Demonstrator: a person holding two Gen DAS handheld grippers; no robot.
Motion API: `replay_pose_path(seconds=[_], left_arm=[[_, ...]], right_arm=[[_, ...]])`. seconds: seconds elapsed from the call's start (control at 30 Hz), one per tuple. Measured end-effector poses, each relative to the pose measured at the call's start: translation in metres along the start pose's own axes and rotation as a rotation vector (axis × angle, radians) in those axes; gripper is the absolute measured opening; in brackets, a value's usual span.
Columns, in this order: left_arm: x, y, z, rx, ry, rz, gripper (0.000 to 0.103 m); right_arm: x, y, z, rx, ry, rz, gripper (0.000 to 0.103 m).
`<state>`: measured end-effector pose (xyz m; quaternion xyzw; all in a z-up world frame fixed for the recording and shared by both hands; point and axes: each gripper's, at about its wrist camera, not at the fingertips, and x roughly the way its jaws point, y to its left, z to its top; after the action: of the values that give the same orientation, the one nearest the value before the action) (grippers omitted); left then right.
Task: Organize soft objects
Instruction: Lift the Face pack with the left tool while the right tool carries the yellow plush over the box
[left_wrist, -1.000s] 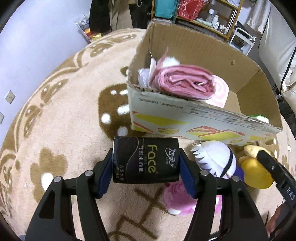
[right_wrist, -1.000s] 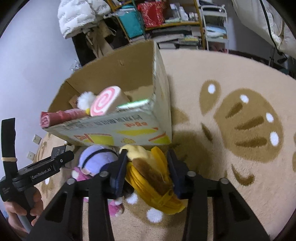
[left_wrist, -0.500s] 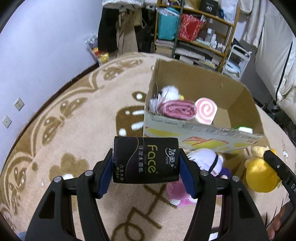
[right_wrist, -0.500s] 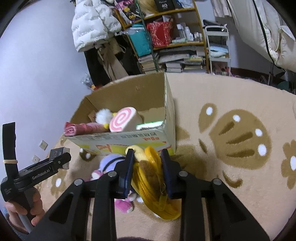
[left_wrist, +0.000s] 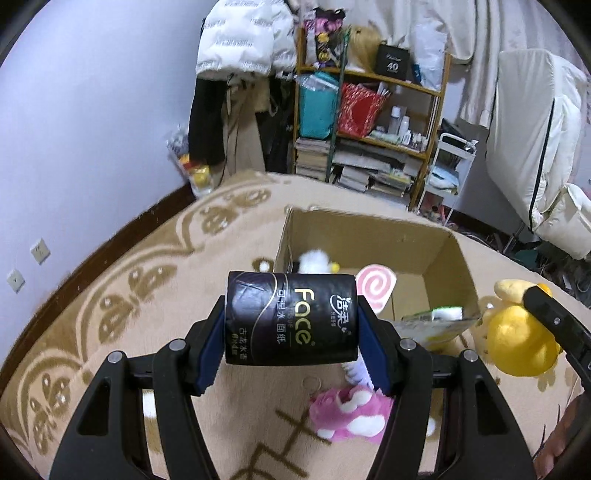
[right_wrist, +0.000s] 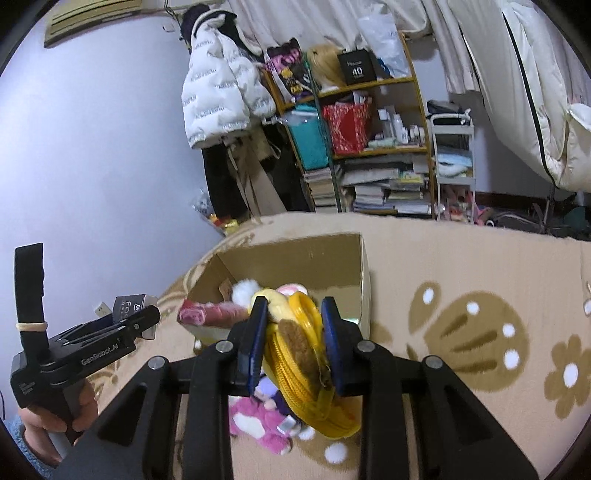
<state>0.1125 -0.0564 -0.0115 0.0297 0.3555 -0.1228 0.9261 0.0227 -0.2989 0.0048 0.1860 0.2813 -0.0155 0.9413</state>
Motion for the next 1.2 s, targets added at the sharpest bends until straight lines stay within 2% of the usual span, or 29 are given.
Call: replay_pose_path(seconds=[0.47, 0.77, 1.2], left_arm=[[0.012, -0.027, 0.028, 0.092, -0.081, 0.000, 0.063], [0.046, -0.034, 0.030, 0.095, -0.038, 0.003, 0.063], [0.060, -0.041, 0.032, 0.112, -0.022, -0.035, 0.064]], right_arm=[[0.031, 0.003, 0.031, -0.044, -0.064, 0.041, 0.030], [0.063, -0.008, 0.033, -0.027, -0.033, 0.063, 0.031], [0.088, -0.016, 0.038, -0.019, -0.030, 0.108, 0.031]])
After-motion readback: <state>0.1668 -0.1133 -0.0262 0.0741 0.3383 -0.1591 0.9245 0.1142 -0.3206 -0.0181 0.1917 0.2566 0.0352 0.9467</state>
